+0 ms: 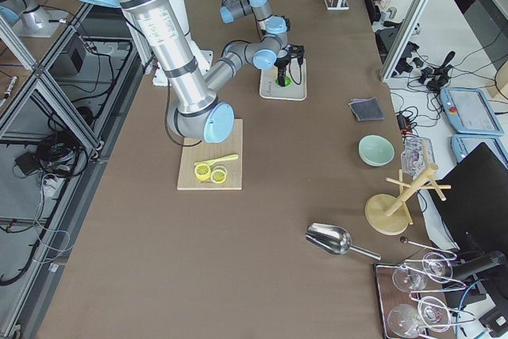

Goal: Place all lemons on tray

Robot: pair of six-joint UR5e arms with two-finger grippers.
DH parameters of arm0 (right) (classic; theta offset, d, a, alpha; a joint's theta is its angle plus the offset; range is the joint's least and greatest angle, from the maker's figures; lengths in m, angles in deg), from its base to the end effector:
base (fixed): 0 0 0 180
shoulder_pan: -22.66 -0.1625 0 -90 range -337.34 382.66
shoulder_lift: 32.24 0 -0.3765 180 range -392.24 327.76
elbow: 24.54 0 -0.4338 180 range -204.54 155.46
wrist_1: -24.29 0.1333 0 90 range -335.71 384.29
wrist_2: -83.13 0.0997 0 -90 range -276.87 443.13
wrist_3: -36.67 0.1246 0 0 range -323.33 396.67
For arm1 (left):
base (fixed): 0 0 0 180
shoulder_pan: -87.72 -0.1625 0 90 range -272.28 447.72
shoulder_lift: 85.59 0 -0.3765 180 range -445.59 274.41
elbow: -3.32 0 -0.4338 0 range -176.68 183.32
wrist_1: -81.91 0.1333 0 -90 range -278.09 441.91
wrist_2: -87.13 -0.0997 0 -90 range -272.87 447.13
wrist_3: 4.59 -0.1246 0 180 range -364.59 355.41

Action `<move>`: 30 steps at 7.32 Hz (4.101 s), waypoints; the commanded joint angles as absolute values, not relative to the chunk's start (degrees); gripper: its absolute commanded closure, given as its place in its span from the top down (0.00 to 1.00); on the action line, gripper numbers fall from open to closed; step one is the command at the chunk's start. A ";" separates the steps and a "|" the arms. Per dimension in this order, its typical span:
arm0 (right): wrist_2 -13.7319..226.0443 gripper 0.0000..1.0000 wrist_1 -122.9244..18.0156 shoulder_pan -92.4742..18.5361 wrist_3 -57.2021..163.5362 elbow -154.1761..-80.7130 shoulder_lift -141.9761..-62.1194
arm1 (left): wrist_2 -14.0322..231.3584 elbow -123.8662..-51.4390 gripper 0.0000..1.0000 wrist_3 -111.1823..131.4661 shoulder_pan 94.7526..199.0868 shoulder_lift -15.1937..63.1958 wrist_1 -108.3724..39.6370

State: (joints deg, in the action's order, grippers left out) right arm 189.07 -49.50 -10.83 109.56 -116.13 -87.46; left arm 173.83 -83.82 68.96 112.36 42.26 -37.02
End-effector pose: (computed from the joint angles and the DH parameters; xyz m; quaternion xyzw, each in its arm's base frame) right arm -0.5456 -0.4798 0.2081 0.0751 -0.4497 0.0657 0.8876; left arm 0.6158 -0.4370 0.1762 0.2086 0.4869 -0.0758 0.8448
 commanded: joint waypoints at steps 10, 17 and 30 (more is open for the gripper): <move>202.27 1.00 -46.61 -30.48 91.42 -126.05 -106.40 | 209.52 -100.04 0.98 23.19 154.18 11.93 -40.78; 215.76 1.00 -47.60 -55.17 44.11 -125.62 -132.57 | 218.51 -96.08 0.98 1.50 174.18 -1.83 -33.36; 218.49 1.00 -69.22 -67.60 33.50 -130.80 -136.66 | 219.93 -98.64 0.98 -3.01 178.16 0.54 -15.21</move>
